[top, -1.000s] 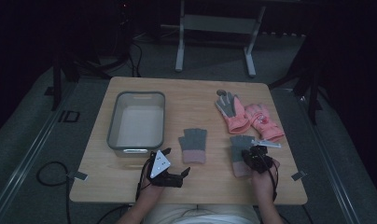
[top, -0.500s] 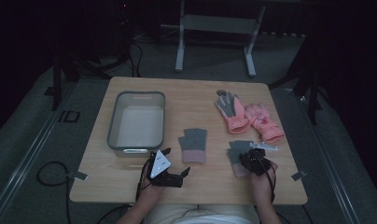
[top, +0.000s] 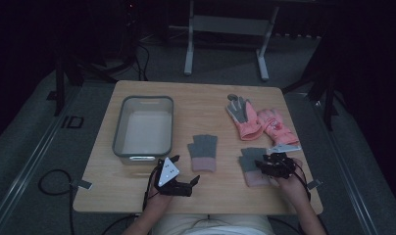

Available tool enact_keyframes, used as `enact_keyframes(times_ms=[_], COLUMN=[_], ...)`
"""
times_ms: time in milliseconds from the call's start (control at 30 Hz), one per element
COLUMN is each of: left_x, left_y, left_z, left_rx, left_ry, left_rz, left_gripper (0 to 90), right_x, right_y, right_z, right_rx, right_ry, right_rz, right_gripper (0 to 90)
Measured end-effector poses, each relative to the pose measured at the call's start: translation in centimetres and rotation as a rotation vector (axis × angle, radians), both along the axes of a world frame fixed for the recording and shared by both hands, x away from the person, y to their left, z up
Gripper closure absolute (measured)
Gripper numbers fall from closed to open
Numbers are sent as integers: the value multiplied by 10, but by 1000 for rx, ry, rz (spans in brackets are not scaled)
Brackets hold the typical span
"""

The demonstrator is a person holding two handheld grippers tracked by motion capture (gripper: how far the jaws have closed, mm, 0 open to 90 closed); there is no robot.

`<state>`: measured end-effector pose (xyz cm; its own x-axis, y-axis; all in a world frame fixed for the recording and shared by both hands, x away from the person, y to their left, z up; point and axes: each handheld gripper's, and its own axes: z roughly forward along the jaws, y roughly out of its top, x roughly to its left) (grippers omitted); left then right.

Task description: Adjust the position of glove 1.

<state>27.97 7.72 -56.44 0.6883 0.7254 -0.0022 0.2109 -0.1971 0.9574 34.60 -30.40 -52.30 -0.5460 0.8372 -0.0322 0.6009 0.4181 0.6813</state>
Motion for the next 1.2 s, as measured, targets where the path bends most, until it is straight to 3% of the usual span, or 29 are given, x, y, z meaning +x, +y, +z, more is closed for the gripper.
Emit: enact_keyframes(times_ms=[133, 200, 333, 433, 633, 733, 833, 1000, 1200], left_x=[0, 0, 0, 0, 0, 0, 0, 0, 0], left_y=[0, 0, 0, -1, 0, 0, 0, -1, -1], left_z=[0, 0, 0, 0, 0, 0, 0, 0, 0], left_rx=[-1, -2, 3, 3, 4, 3, 4, 18, 9], left_ry=[1, 0, -3, -4, -2, -2, -1, -4, -2], left_rz=[-3, -4, -4, -5, -4, -6, -9, -13, -9], left_gripper=[0, 0, 0, 0, 0, 0, 0, 0, 0], right_x=[5, 5, 2, 0, -2, -3, -2, 0, 10], right_y=[3, 5, 4, 7, 11, 14, 12, 16, 40], right_z=[-7, -13, -21, -22, -22, -20, -10, 23, 61], right_rx=[-29, -45, -16, -23, -20, -10, 44, 104, 140], right_ry=[33, 39, 29, 15, 10, 22, 38, -39, -103], right_rz=[60, 64, 28, 14, -21, -68, -105, -144, -126], right_gripper=[529, 534, 565, 614, 751, 831, 849, 848, 847])
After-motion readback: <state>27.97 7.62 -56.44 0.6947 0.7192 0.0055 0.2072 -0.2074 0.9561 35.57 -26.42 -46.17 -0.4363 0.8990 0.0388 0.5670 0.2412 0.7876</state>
